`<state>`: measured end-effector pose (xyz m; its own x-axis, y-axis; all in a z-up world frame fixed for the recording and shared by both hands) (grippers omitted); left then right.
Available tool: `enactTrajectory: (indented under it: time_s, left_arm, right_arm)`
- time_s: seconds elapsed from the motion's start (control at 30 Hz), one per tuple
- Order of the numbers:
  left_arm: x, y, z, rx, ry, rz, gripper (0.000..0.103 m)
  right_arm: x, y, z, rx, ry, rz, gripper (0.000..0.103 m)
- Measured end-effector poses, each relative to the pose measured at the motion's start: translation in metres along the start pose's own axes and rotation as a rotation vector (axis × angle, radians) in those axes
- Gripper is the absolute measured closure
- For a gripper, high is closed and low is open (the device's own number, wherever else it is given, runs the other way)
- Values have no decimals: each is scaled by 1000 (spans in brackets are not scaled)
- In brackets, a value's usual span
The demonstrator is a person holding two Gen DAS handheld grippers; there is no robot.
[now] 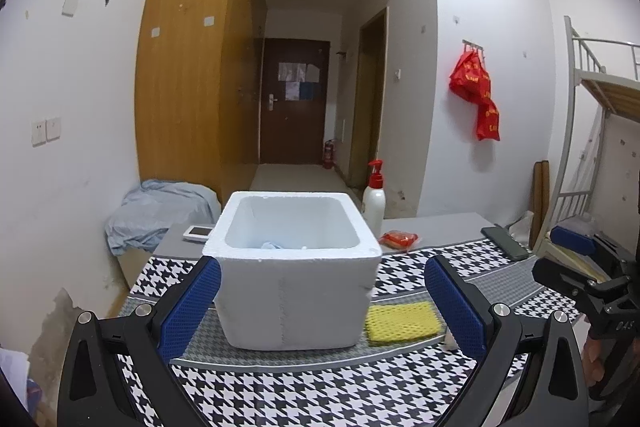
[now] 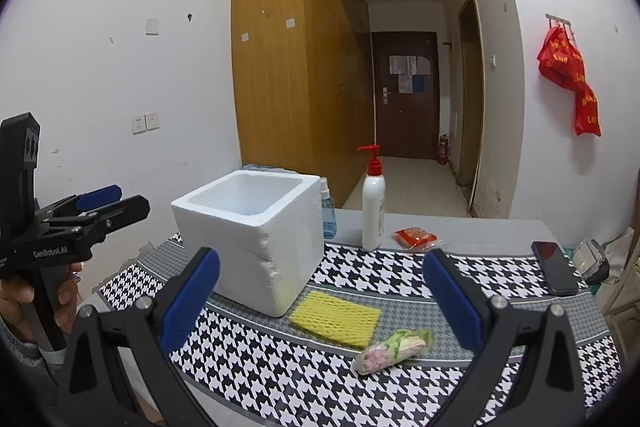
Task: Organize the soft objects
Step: 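Move both grippers away from the box toward the yellow mesh sheet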
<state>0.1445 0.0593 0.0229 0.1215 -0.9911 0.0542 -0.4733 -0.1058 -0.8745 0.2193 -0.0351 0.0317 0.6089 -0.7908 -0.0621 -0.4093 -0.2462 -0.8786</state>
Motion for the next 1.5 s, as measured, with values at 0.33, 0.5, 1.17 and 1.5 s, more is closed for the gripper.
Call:
enactTrajectory:
  time_s: [0.33, 0.5, 1.17, 1.5]
  left_arm:
    - [20, 8, -18, 26, 32, 37, 1]
    - [28, 18, -20, 47, 68, 30, 1]
    - [42, 66, 0, 84, 81, 60, 1]
    - [47, 80, 5, 67, 121, 67, 1]
  right_arm:
    - [0, 11, -18, 39, 30, 4, 0]
    - [5, 19, -22, 55, 44, 4, 0]
    - [27, 76, 1, -12, 87, 43, 0]
    - [34, 97, 6, -25, 97, 52, 0]
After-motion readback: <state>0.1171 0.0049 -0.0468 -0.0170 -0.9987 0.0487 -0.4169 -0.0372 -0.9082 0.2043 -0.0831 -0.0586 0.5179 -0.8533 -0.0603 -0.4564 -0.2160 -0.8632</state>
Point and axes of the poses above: each gripper's, at about its wrist camera, not at the fingertips, and z roughly the way its jaws point, x to its right, y to its underside, the point moved 10 cm from there along z, roughly the way its jaws point, and after that the axes turned 10 degrees about -x, right-handed, at the moved point
